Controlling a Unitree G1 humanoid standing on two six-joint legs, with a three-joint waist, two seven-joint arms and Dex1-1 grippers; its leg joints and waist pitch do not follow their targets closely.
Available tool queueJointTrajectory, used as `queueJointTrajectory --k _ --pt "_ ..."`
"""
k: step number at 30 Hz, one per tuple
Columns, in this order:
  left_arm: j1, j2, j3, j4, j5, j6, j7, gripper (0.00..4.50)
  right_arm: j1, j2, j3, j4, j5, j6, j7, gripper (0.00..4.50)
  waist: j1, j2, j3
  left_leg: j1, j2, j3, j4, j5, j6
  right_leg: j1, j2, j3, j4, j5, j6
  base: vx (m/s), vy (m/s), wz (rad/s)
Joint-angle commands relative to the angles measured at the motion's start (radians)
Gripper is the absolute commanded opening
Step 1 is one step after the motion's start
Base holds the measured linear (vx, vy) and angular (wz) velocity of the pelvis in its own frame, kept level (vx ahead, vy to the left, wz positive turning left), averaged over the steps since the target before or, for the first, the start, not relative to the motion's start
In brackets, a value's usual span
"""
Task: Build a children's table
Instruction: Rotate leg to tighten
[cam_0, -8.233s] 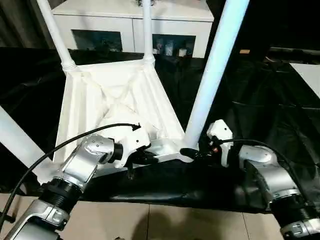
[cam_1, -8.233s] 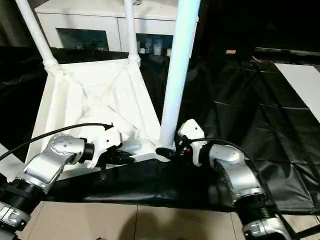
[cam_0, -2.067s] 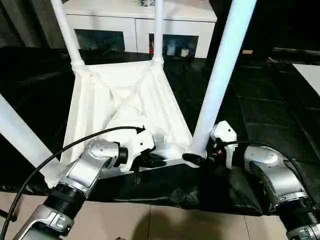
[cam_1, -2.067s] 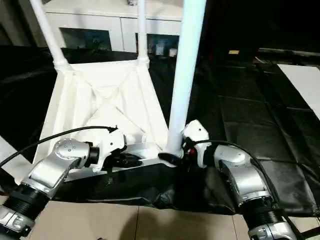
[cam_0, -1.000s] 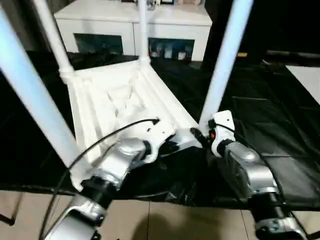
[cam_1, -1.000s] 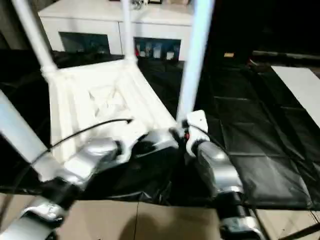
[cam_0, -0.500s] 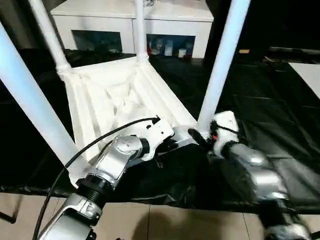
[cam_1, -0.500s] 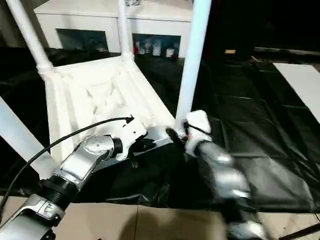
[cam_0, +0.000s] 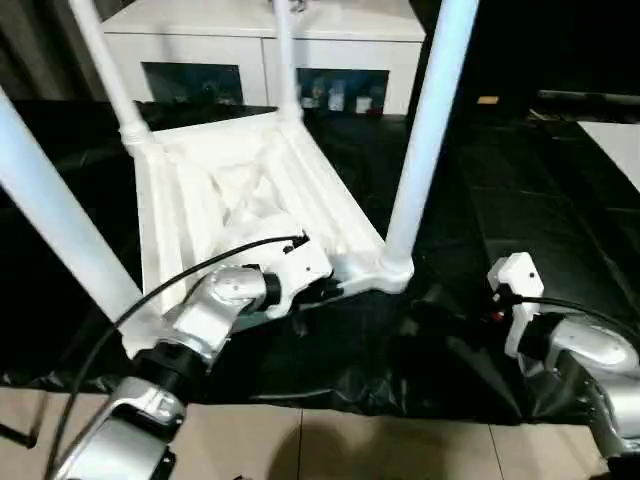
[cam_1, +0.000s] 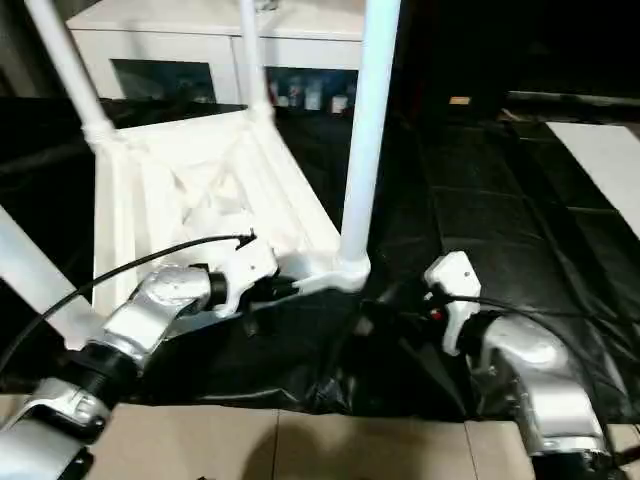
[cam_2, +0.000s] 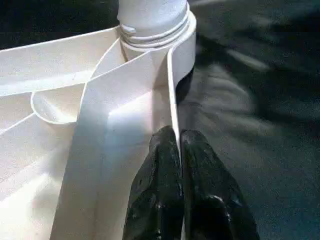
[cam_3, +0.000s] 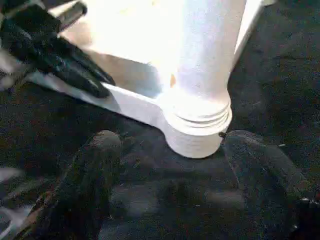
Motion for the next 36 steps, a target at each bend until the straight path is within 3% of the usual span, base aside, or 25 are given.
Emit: queueJointTrajectory --k 1,5,9,11,19,21,23,24,26,27,28,31,35,36 --pt "0.003 -0.006 -0.056 -0.019 -0.018 -0.059 -0.102 0.0 0.022 -0.024 0.042 -0.034 -0.014 -0.014 0.051 3.61 0.0 -0.012 -0.054 0.011 0.051 -0.019 -0.073 -0.204 0.093 0.04 -0.047 0.032 -0.061 -0.214 -0.237 0.0 0.0 0.0" --pt "-0.032 -0.005 -0.059 0.021 -0.011 -0.103 -0.13 0.0 0.039 -0.025 0.081 -0.054 -0.029 -0.019 0.08 3.61 0.016 -0.013 -0.057 0.012 0.053 -0.016 -0.068 -0.148 0.122 0.044 -0.048 0.032 -0.043 -0.094 -0.271 0.0 0.0 0.0" --pt "-0.074 -0.009 -0.043 0.072 -0.006 -0.183 -0.145 0.0 0.025 -0.015 0.094 -0.042 -0.034 -0.021 0.072 3.61 0.018 -0.017 -0.051 0.012 0.051 -0.016 -0.071 -0.204 0.099 0.044 -0.052 0.032 -0.054 -0.184 -0.252 0.0 0.0 0.0" --pt "-0.095 -0.008 -0.048 0.099 0.004 -0.273 -0.161 0.0 0.019 -0.015 0.099 -0.035 -0.035 -0.025 0.069 3.61 0.018 -0.018 -0.052 0.012 0.051 -0.017 -0.072 -0.214 0.089 0.045 -0.054 0.032 -0.056 -0.211 -0.239 0.0 0.0 0.0" --pt "-0.148 -0.012 -0.054 0.176 0.042 -0.447 -0.113 0.0 0.019 0.003 0.123 -0.047 -0.039 -0.023 0.065 3.61 0.022 -0.018 -0.055 0.012 0.052 -0.017 -0.068 -0.178 0.1 0.046 -0.053 0.031 -0.047 -0.147 -0.25 0.0 0.0 0.0" --pt "-0.152 -0.026 -0.02 0.182 0.014 -0.425 -0.094 0.0 0.021 0.012 0.13 -0.049 -0.043 -0.026 0.061 3.61 0.024 -0.02 -0.056 0.012 0.053 -0.016 -0.067 -0.165 0.101 0.048 -0.054 0.031 -0.041 -0.112 -0.261 0.0 0.0 0.0" --pt "-0.148 -0.04 0.024 0.184 -0.028 -0.389 -0.088 0.44 0.02 0.019 0.135 -0.048 -0.045 -0.03 0.055 3.71 0.025 -0.021 -0.057 0.012 0.053 -0.015 -0.066 -0.152 0.104 0.049 -0.054 0.031 -0.038 -0.09 -0.273 0.0 0.0 0.0" --pt "-0.142 -0.043 0.033 0.177 -0.04 -0.379 -0.09 0.44 0.019 0.021 0.136 -0.048 -0.044 -0.031 0.053 3.71 0.025 -0.021 -0.057 0.012 0.053 -0.015 -0.066 -0.152 0.104 0.049 -0.054 0.031 -0.038 -0.09 -0.273 0.0 0.0 0.0" --pt "-0.107 -0.055 0.074 0.142 -0.102 -0.342 -0.1 0.8 0.014 0.03 0.141 -0.048 -0.042 -0.031 0.048 3.71 0.028 -0.022 -0.055 0.011 0.056 -0.015 -0.067 -0.155 0.102 0.049 -0.056 0.03 -0.035 -0.082 -0.302 0.0 0.0 0.0" --pt "-0.107 -0.055 0.074 0.142 -0.102 -0.342 -0.1 0.84 0.014 0.03 0.141 -0.048 -0.042 -0.031 0.048 3.71 0.028 -0.024 -0.053 0.011 0.056 -0.015 -0.068 -0.165 0.102 0.049 -0.056 0.03 -0.038 -0.093 -0.301 0.0 0.0 0.0" --pt "-0.09 -0.055 0.081 0.122 -0.122 -0.332 -0.107 0.88 0.012 0.034 0.144 -0.047 -0.044 -0.031 0.046 3.71 0.025 -0.033 -0.052 0.008 0.055 -0.014 -0.067 -0.171 0.102 0.051 -0.056 0.03 -0.038 -0.102 -0.297 0.0 0.0 0.0" --pt "-0.046 -0.048 0.101 0.048 -0.161 -0.296 -0.098 1.08 0.007 0.044 0.154 -0.05 -0.047 -0.03 0.049 3.71 0.011 -0.032 -0.049 0.007 0.053 -0.016 -0.069 -0.204 0.091 0.051 -0.056 0.032 -0.045 -0.189 -0.264 0.0 0.0 0.0" --pt "0.02 -0.021 0.135 -0.09 -0.204 -0.179 -0.085 1.31 0.003 0.056 0.164 -0.051 -0.05 -0.031 0.041 3.71 0.006 -0.028 -0.048 0.012 0.055 -0.016 -0.071 -0.222 0.078 0.044 -0.053 0.034 -0.05 -0.223 -0.258 0.0 0.0 0.0" --pt "0.084 0.029 0.132 -0.218 -0.214 -0.042 -0.102 1.39 0.001 0.061 0.169 -0.053 -0.051 -0.03 0.036 3.71 0.005 -0.025 -0.047 0.014 0.061 -0.017 -0.076 -0.229 0.063 0.044 -0.053 0.034 -0.043 -0.219 -0.259 0.0 0.0 0.0"
